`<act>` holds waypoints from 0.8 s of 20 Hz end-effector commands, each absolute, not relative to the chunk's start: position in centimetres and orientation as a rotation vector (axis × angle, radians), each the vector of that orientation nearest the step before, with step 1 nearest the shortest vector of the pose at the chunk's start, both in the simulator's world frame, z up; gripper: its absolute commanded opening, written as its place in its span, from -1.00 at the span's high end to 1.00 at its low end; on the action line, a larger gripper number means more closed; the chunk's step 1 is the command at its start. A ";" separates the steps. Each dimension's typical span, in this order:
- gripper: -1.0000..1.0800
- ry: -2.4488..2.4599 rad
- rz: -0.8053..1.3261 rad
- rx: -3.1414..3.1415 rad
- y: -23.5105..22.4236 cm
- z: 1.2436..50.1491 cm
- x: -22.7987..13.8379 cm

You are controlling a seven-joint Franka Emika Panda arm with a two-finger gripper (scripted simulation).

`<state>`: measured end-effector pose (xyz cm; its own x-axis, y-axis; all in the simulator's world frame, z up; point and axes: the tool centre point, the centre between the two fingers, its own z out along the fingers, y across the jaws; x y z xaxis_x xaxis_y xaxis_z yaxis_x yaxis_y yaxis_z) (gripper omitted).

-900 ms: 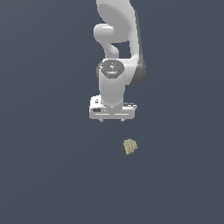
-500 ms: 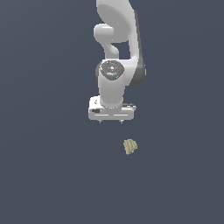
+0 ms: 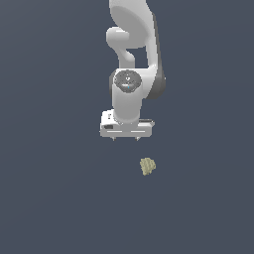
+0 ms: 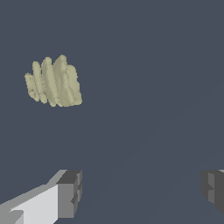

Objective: Pick up the object and move it to a goal position.

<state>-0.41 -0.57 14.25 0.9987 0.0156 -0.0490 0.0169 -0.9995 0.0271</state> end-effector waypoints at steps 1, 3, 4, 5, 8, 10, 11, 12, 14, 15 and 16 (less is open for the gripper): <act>-0.92 0.042 -0.073 3.113 -0.1 14.0 0.1; -0.92 0.061 -0.068 3.113 0.5 13.8 0.6; -0.92 0.072 -0.066 3.114 0.9 13.6 1.0; -0.92 0.085 -0.062 3.114 1.3 13.4 1.3; -0.92 0.128 -0.052 3.115 2.7 12.8 2.6; -0.92 0.163 -0.043 3.116 3.9 12.2 3.5; -0.92 0.182 -0.038 3.117 4.6 11.9 4.0; -0.92 0.199 -0.034 3.118 5.2 11.6 4.5; -0.92 0.231 -0.025 3.119 6.4 11.1 5.3; -0.92 0.245 -0.021 3.120 6.9 10.8 5.7; -0.92 0.257 -0.018 3.121 7.4 10.6 6.0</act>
